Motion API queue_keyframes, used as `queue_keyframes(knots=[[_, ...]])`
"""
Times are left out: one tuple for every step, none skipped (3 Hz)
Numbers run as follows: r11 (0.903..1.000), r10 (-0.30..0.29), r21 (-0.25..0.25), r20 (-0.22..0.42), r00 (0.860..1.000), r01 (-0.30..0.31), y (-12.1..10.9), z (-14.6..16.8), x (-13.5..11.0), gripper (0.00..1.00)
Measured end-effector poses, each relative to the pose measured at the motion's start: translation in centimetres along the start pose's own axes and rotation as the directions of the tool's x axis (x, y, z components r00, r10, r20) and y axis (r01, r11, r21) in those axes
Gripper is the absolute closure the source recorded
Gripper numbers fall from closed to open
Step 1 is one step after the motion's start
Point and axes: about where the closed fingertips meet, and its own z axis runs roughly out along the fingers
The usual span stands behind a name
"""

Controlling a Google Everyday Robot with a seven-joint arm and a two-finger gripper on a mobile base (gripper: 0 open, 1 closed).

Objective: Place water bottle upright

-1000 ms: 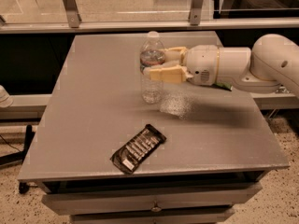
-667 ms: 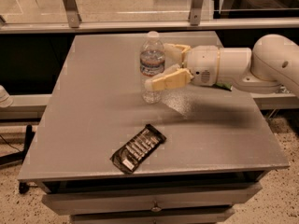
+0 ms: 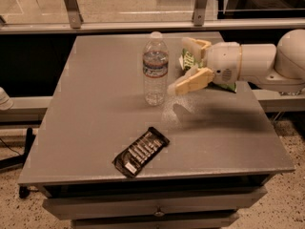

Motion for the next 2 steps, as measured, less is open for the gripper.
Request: queue_keyframes(knots=[[0.9965, -0.046, 0.069, -0.036, 0.998, 0.048, -1.67, -5.92, -0.82, 0.0], [0.9965, -0.05, 0.066, -0.033, 0.998, 0.052, -1.7, -5.72, -1.09, 0.0]])
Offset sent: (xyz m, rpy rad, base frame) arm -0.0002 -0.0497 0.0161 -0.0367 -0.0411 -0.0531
